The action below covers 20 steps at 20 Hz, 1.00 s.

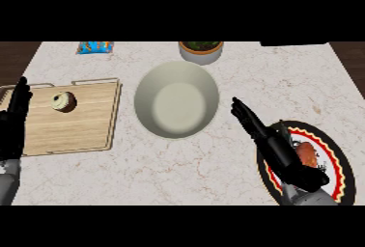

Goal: Pick the eggplant from the plate and place it in the bowl

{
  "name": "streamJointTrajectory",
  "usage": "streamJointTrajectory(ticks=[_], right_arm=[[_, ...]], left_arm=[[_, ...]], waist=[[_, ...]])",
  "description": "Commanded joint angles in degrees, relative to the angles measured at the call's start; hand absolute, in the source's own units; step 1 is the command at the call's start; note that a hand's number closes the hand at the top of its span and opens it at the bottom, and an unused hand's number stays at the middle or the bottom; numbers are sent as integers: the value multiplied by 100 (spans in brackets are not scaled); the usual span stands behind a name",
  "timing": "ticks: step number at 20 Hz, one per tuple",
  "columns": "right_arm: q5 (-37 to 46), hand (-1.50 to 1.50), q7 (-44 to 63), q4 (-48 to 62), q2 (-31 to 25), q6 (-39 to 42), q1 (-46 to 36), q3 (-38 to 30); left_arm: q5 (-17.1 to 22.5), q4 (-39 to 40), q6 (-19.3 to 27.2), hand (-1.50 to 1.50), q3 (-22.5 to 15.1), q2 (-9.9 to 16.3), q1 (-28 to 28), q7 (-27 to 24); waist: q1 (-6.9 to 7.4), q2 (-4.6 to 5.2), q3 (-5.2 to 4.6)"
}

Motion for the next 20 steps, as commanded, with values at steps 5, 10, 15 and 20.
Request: streamJointTrajectory(ticks=[5, 10, 15, 20], right_arm=[[-2703, 150, -1330, 997, -342, 1833, 479, -1751], [-2917, -150, -1652, 2602, -411, 1054, 581, -3164], [-2571, -150, -3107, 3736, -1518, 3232, 583, -3487], [-1422, -150, -3760, 4382, -2405, 3724, 470, -3257]], left_arm=[[71, -536, -7, 0, -223, -316, -413, 199], [206, -783, -135, 0, -515, -614, -311, 362], [127, -1053, -148, 0, -601, -523, -494, 842], [136, -1013, -142, 0, -559, -580, -714, 1046]], waist=[[-27, 139, -108], [94, 157, -117], [223, 93, -136], [252, 97, -151]])
